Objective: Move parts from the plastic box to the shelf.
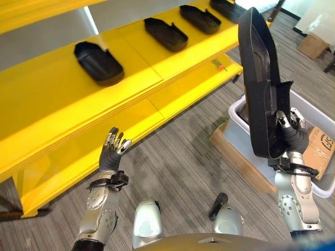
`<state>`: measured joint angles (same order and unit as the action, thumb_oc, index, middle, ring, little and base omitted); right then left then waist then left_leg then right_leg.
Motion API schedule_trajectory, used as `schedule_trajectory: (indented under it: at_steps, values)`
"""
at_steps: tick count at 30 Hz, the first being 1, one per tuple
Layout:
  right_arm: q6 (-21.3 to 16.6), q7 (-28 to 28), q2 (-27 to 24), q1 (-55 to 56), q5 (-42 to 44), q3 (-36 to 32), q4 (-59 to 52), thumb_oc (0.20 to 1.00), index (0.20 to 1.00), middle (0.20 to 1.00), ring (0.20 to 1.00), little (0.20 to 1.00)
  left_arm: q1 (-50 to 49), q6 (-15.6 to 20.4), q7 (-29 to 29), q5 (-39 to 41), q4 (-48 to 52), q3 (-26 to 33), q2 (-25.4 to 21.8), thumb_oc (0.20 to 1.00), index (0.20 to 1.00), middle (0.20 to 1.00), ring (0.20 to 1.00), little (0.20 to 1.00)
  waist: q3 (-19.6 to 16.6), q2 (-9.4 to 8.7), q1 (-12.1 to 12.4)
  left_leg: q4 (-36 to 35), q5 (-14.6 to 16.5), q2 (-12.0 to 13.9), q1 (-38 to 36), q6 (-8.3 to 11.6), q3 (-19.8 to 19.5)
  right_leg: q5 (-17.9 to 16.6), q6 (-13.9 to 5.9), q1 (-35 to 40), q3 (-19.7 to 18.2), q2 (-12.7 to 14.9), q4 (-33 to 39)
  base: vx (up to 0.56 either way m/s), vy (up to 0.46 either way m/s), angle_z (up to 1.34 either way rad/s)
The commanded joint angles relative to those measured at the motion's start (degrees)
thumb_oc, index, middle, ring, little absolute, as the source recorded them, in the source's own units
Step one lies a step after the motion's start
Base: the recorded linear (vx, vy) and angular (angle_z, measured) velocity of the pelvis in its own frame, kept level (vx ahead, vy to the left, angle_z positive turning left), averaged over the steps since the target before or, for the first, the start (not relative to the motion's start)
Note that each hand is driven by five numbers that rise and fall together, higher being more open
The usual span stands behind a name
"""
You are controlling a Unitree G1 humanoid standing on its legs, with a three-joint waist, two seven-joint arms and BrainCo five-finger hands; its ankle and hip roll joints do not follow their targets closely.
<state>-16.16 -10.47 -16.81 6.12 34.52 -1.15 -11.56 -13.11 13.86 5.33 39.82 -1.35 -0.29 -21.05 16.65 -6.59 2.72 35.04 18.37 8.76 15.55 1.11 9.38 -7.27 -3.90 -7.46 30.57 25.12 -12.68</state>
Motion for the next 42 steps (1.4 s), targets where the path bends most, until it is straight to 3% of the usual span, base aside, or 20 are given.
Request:
schedule_trajectory:
  at_steps: [1,2,6,8,9,10,12,13,15,18,19,26,28,30,33,35,37,39,40,42]
  values:
    - [-5.27,-0.42,-1.39,-3.57,-1.78,-2.32,-5.13,0.2,0.2,0.2,0.2,0.2,-0.99,3.47,0.4,-2.01,6.95,1.44,-0.72,1.0,1.0,1.0,1.0,1.0,-0.34,1.74,-0.19,-8.6,-6.14,-0.76,-2.2,-0.84,-0.69,3.52,-5.49,5.25,-0.39,4.35,-9.86,0.03,0.167,0.44]
    - [-5.28,-0.42,-1.35,-3.58,-1.79,-2.29,-5.11,0.2,0.2,0.2,0.2,0.2,-1.03,3.45,0.42,-2.03,6.99,1.47,-0.74,1.0,1.0,1.0,1.0,1.0,-0.38,1.72,-0.38,-8.52,-6.08,-0.87,-2.1,-0.94,-0.84,3.38,-5.6,5.41,-0.18,4.41,-9.73,0.06,0.246,0.48]
    - [-4.62,0.21,-0.17,-2.17,-1.78,-1.96,-5.39,0.2,0.2,0.2,0.2,0.2,-1.08,3.38,0.55,-5.17,6.46,2.93,-1.68,1.0,1.0,1.0,1.0,1.0,-2.94,1.92,-0.27,-13.01,-6.35,-6.57,-2.72,-3.51,-1.84,-5.31,-7.91,7.47,-0.11,7.17,-5.4,0.11,0.343,0.44]
    - [-4.38,0.8,0.36,-1.9,-1.19,-1.43,-5.06,0.2,0.2,0.2,0.2,0.2,0.22,3.65,0.43,-6.1,5.46,2.21,-2.51,1.0,1.0,1.0,1.0,1.0,-4.17,2.48,-2.4,-19.5,-8.21,-8.11,-5.42,-4.34,-3.37,-8.85,-7.65,5.55,-7.21,5.15,-6.02,0.11,0.252,0.67]
    - [-4.33,1.25,0.42,-1.88,-1.01,-1.24,-4.9,0.2,0.2,0.2,0.2,0.2,0.62,3.87,0.43,-6.61,5.22,2.2,-2.66,1.0,1.0,1.0,1.0,1.0,-4.3,2.77,-3.54,-23.03,-11.03,-8.86,-6.63,-4.91,-3.44,-10.78,-6.4,2.71,-11.28,3.27,-6.64,0.11,0.373,0.82]
    - [-4.08,2.69,0.38,-0.86,-0.09,-0.92,-4.91,0.2,0.2,0.2,0.2,0.2,1.27,3.69,0.08,-7.1,4.78,1.69,-2.31,1.0,1.0,1.0,1.0,1.0,-4.73,4.19,-6.16,-28.34,-13.54,-9.09,-10.0,-5.14,-5.01,-6.35,-4.48,-2.04,-18.8,-5.21,-9.01,0.11,0.351,0.51]
    - [-4.04,4.21,0.32,0.07,0.63,-0.96,-4.61,0.2,0.2,0.2,0.2,0.2,1.89,3.16,-0.5,-7.6,4.73,0.9,-1.46,1.0,1.0,1.0,1.0,1.0,-5.71,4.39,-7.76,-32.54,-15.52,-9.26,-12.45,-4.96,-6.01,0.07,-2.33,-3.94,-21.58,-13.63,-9.17,0.12,0.192,0.09]
    - [-4.05,4.24,0.31,0.06,0.66,-0.97,-4.59,0.2,0.2,0.2,0.2,0.2,1.91,3.17,-0.5,-7.61,4.71,0.89,-1.45,1.0,1.0,1.0,1.0,1.0,-5.78,4.44,-7.79,-32.79,-15.76,-9.18,-12.44,-4.88,-6.05,-0.02,-2.18,-3.97,-21.46,-13.71,-9.03,0.07,0.049,0.52]
    - [-3.92,5.06,0.33,0.33,1.36,-0.48,-3.79,0.2,0.2,0.2,0.2,0.2,2.44,2.96,-0.85,-7.91,4.77,0.44,-0.93,1.0,1.0,1.0,1.0,1.0,-6.67,3.78,-8.42,-34.83,-16.58,-9.74,-13.6,-4.53,-7.41,3.95,-1.44,-4.54,-24.1,-19.97,-6.35,0.07,0.017,0.64]
    - [-3.62,5.84,0.58,0.43,1.9,0.49,-3.56,0.2,0.2,0.2,0.2,0.2,2.15,2.93,-0.85,-8.08,4.99,0.41,-0.32,1.0,1.0,1.0,1.0,1.0,-7.63,3.11,-8.38,-37.18,-17.73,-10.3,-14.38,-4.35,-7.95,4.67,-1.14,-4.71,-25.33,-23.8,-1.96,0.06,-0.009,-0.05]
    - [-3.27,6.23,0.64,-0.15,2.83,2.12,-3.25,0.2,0.2,0.2,0.2,0.2,1.46,3.02,-1.02,-7.88,4.79,-0.01,0.38,1.0,1.0,1.0,1.0,1.0,-8.5,2.59,-8.4,-39.1,-18.51,-11.24,-15.29,-4.21,-9.02,3.38,-1.71,-4.39,-30.53,-26.6,4.88,0.1,-0.04,0.0]
    - [-2.84,6.71,0.25,-0.04,2.71,3.05,-3.48,0.2,0.2,0.2,0.2,0.2,-0.12,3.07,-1.71,-6.95,4.91,0.15,1.7,1.0,1.0,1.0,1.0,1.0,-9.16,2.15,-6.84,-36.77,-16.21,-11.84,-16.27,-4.27,-8.03,4.08,-1.26,-0.52,-29.65,-25.09,7.45,0.08,-0.055,0.44]
    - [-3.27,6.5,-0.76,-0.19,3.33,2.76,-3.9,0.2,0.2,0.2,0.2,0.2,0.67,3.28,-1.79,-5.67,4.52,-0.24,2.09,1.0,1.0,1.0,1.0,1.0,-8.53,1.94,-7.09,-26.42,-11.99,-11.99,-13.59,-3.32,-6.9,4.98,-0.47,1.21,-28.21,-23.74,8.02,0.05,-0.103,-0.08]
    - [-3.66,6.64,-1.85,0.25,3.4,2.09,-4.42,0.2,0.2,0.2,0.2,0.2,1.32,3.64,-2.18,-4.57,3.81,-1.34,2.43,1.0,1.0,1.0,1.0,1.0,-7.79,2.01,-7.47,-17.52,-12.45,-11.72,-9.88,-1.21,-5.53,5.98,0.73,2.27,-27.32,-23.29,7.95,-0.01,-0.059,-0.12]
    - [-3.97,6.5,-3.02,0.56,3.63,1.56,-4.8,0.2,0.2,0.2,0.2,0.2,1.73,3.57,-2.27,-4.2,4.21,-2.26,2.36,1.0,1.0,1.0,1.0,1.0,-6.55,1.8,-7.41,-11.04,-13.81,-9.79,-6.53,0.9,-7.12,6.68,1.56,3.27,-26.7,-22.61,7.69,-0.01,0.008,0.33]
    - [-4.1,6.17,-3.33,0.82,3.51,0.99,-5.34,0.2,0.2,0.2,0.2,0.2,1.12,3.29,-2.31,-3.98,5.39,-1.74,2.09,1.0,1.0,1.0,1.0,1.0,-7.16,0.8,-7.67,-14.63,-13.81,-3.29,-7.14,0.79,-7.35,6.71,0.79,3.4,-26.87,-20.46,7.78,0.08,0.079,0.05]
    - [-4.25,5.88,-3.13,0.66,3.81,1.55,-4.97,0.2,0.2,0.2,0.2,0.2,0.59,3.58,-1.34,-3.77,6.04,-1.14,2.04,1.0,1.0,1.0,1.0,1.0,-8.27,1.12,-7.51,-23.56,-18.22,4.67,-9.73,1.71,-8.8,8.21,-0.2,2.86,-27.49,-19.22,6.61,0.1,0.186,0.05]
    - [-4.45,4.94,-3.01,0.39,3.9,2.27,-4.57,0.2,0.2,0.2,0.2,0.2,0.94,3.47,-0.21,-3.85,5.69,-0.93,2.15,1.0,1.0,1.0,1.0,1.0,-8.19,2.42,-7.55,-30.44,-26.39,11.0,-10.28,3.21,-9.56,10.11,-0.53,0.91,-28.18,-18.62,2.79,0.06,0.296,0.16]
    - [-4.5,4.3,-2.76,0.4,3.99,2.32,-4.83,0.2,0.2,0.2,0.2,0.2,1.39,3.29,0.22,-3.8,5.36,-1.18,2.44,1.0,1.0,1.0,1.0,1.0,-8.05,3.49,-8.25,-33.25,-29.91,13.37,-10.21,4.24,-7.09,11.78,-0.98,-0.21,-27.58,-17.93,-0.28,0.04,0.324,0.16]
    - [-4.47,4.38,-2.42,0.91,4.01,2.42,-5.66,0.2,0.2,0.2,0.2,0.2,0.53,3.07,-0.55,-3.56,5.64,-0.81,2.79,1.0,1.0,1.0,1.0,1.0,-8.05,5.32,-8.45,-36.34,-30.69,14.66,-12.85,5.78,-4.08,14.0,-1.37,-1.73,-27.11,-17.41,-4.77,0.06,0.282,0.3]
